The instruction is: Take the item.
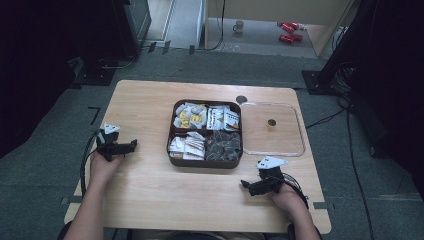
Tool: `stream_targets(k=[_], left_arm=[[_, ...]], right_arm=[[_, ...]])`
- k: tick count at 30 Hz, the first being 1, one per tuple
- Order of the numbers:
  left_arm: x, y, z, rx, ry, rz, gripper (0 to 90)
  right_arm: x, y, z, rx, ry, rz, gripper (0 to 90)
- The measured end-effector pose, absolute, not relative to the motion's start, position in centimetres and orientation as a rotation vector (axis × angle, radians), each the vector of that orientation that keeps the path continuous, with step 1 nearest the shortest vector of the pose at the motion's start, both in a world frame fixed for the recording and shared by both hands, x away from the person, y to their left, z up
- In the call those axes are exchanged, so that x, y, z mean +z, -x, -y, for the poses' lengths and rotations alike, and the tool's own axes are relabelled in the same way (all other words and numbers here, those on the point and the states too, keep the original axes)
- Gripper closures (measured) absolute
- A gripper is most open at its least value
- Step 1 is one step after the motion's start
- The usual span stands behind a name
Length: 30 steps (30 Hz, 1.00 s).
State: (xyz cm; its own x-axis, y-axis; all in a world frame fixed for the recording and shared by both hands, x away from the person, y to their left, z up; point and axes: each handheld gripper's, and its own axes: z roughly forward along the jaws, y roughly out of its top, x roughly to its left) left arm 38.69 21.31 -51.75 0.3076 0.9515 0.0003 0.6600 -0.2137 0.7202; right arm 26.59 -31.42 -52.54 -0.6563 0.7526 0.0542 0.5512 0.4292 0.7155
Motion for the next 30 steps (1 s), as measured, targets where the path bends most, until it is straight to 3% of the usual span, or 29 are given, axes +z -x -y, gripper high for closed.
stream_targets(k=[25, 30], left_arm=[[-51.58, -38.88, -21.06, 0.606, -1.958, -1.462, 8.8], [-51.23, -38.91, -20.9, 0.585, -1.99, -1.453, 14.6]], right_arm=[[-52.54, -26.59, 31.42, 1.053, -1.13, -2.412, 0.0], [-52.54, -26.59, 31.42, 1.053, -1.13, -2.412, 0.0]])
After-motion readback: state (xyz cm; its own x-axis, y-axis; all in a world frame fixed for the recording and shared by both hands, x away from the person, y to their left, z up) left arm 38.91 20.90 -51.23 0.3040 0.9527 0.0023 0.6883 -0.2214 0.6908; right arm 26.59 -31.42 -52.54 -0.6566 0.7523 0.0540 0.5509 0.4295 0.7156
